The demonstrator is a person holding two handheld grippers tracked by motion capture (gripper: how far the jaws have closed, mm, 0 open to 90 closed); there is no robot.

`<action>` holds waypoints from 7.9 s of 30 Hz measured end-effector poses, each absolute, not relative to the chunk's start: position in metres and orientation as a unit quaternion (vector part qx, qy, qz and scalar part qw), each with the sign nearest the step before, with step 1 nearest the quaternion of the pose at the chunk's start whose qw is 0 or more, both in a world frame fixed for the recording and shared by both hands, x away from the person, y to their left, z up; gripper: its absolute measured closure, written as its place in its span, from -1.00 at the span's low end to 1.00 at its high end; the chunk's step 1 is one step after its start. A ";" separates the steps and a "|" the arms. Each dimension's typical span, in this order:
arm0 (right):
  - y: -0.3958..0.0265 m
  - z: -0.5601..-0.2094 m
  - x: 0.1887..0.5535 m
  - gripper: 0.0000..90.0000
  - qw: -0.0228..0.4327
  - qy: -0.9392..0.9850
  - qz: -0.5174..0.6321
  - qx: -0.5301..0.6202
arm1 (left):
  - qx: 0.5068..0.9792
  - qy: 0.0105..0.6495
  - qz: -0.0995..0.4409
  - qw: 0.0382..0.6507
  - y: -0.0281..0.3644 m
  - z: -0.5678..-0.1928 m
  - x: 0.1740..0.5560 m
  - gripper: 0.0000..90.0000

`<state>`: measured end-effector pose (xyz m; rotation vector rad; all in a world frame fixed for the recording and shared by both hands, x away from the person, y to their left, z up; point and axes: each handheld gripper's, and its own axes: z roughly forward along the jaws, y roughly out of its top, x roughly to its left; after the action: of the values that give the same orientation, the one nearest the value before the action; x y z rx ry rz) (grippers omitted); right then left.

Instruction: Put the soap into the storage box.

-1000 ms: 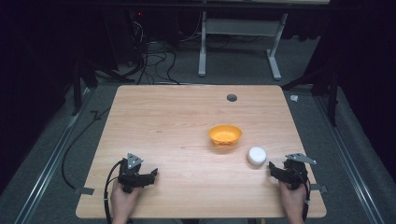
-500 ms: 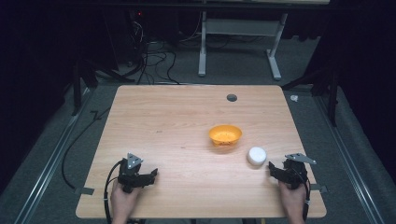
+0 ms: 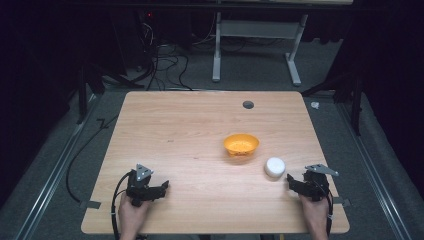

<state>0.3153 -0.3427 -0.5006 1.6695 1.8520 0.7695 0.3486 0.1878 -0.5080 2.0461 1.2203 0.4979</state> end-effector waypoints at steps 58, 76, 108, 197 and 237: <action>-0.292 -0.470 0.312 -0.61 0.251 0.720 0.327 0.558 | 0.789 0.471 0.191 0.346 0.188 -0.508 0.349 -0.67; -0.279 -0.479 0.348 -0.64 0.242 0.727 0.298 0.570 | 0.789 0.471 0.191 0.346 0.188 -0.508 0.349 -0.67; -0.277 -0.493 0.361 -0.47 0.226 0.724 0.278 0.589 | 0.788 0.471 0.191 0.346 0.188 -0.508 0.349 -0.67; -0.228 -0.399 0.375 -0.46 0.194 0.766 0.365 0.493 | 0.788 0.471 0.192 0.347 0.188 -0.508 0.349 -0.67; -0.205 -0.401 0.416 -0.46 0.170 0.772 0.355 0.499 | 0.788 0.471 0.192 0.347 0.188 -0.508 0.349 -0.67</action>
<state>0.4160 -0.2052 -0.4009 1.4188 2.1921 1.0089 0.3492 0.1877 -0.5081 2.0445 1.2204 0.4975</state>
